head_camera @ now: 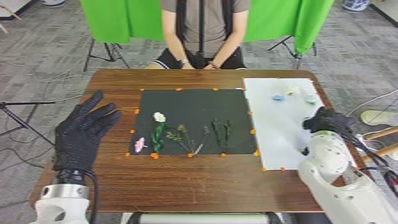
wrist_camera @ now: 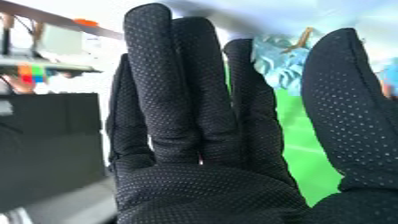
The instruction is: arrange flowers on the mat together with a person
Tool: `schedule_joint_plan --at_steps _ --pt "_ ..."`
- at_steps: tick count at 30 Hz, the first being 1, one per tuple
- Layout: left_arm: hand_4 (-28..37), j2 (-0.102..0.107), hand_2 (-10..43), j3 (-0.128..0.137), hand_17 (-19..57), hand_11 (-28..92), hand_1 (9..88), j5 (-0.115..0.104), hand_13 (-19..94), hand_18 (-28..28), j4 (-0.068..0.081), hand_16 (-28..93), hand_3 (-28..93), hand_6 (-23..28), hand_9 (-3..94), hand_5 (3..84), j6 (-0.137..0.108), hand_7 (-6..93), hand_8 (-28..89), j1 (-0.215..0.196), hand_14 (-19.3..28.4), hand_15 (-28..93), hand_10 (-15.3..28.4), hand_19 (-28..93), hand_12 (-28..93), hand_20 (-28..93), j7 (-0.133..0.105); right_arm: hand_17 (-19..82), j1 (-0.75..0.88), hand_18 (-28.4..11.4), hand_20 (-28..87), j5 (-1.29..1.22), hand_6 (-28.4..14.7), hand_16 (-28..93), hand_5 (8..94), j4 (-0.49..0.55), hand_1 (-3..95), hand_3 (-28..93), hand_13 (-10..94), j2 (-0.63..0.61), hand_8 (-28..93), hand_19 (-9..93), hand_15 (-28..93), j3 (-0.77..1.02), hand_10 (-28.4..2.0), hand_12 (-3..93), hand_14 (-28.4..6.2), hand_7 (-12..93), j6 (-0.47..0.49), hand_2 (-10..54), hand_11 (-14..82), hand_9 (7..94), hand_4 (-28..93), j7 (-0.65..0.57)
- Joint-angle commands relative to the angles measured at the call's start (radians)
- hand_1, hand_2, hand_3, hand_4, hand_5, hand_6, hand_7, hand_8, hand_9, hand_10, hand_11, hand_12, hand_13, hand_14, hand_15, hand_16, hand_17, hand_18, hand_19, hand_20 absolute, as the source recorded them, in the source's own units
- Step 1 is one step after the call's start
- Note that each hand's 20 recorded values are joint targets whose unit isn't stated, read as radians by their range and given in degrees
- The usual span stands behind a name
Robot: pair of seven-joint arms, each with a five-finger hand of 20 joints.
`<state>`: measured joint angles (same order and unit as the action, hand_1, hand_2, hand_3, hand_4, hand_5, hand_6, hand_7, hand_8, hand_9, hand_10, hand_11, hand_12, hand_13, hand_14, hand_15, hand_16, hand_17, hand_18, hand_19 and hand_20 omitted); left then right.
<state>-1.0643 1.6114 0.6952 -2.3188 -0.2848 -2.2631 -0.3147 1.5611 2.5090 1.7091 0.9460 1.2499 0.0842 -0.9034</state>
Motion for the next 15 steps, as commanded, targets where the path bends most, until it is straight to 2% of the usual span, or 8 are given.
schedule_joint_plan --at_steps 1,3,7,11,15 --pt "-28.3 -0.007 12.1 -0.001 -4.1 29 23.3 0.000 30 26.4 0.005 -13 76 10.8 39.0 38.2 0.010 10.9 -9 -0.004 28.4 55 23.5 73 10 -17 0.014 19 -0.020 -21.5 10 0.070 3.5 11 71.7 -0.046 39.5 75 72 -0.017 -11 70 49 -0.078 -12.2 14.9 -10.3 14 -0.038 -9.5 23.8 81.1 -28 0.010" --pt "-28.3 -0.005 12.1 -0.002 -4.1 29 23.3 -0.003 30 26.4 0.004 -13 76 10.8 39.0 38.3 0.006 10.8 -9 -0.006 28.4 55 23.5 73 10 -17 0.010 21 -0.023 -20.4 9 0.085 3.6 12 79.6 -0.054 45.9 67 75 -0.020 -5 71 49 -0.090 -11.4 15.4 -9.4 13 -0.070 -9.5 23.0 85.0 -28 0.006" --pt "-28.3 -0.002 12.1 -0.001 -4.1 29 23.3 -0.006 30 26.4 0.005 -13 76 11.0 39.0 38.6 0.004 10.9 -9 -0.009 28.4 55 23.4 73 10 -17 0.003 23 -0.027 -19.4 8 0.103 4.1 13 87.7 -0.065 50.2 65 78 -0.022 -2 74 49 -0.099 -9.9 16.0 -8.1 12 -0.109 -9.5 21.9 90.6 -28 0.000" --pt "-28.3 0.002 12.2 -0.004 -4.1 29 23.3 -0.006 30 26.4 0.005 -13 76 11.1 39.0 38.6 0.004 10.9 -9 -0.012 28.4 55 23.5 73 10 -17 0.000 23 -0.018 -19.0 8 0.114 4.0 14 89.1 -0.065 50.9 65 79 -0.024 -2 75 49 -0.095 -9.3 16.2 -7.8 12 -0.157 -9.5 21.9 91.9 -28 -0.016" --pt "-28.3 -0.003 12.2 0.003 -4.0 29 23.3 -0.002 30 26.4 0.001 -13 76 11.3 39.0 38.8 0.009 10.9 -9 -0.017 28.4 55 23.5 73 10 -17 0.008 24 0.019 -18.2 7 0.149 4.0 14 89.6 -0.023 50.8 67 80 -0.024 -1 77 49 -0.066 -8.8 16.5 -7.2 13 -0.212 -9.5 22.2 93.0 -28 -0.010"
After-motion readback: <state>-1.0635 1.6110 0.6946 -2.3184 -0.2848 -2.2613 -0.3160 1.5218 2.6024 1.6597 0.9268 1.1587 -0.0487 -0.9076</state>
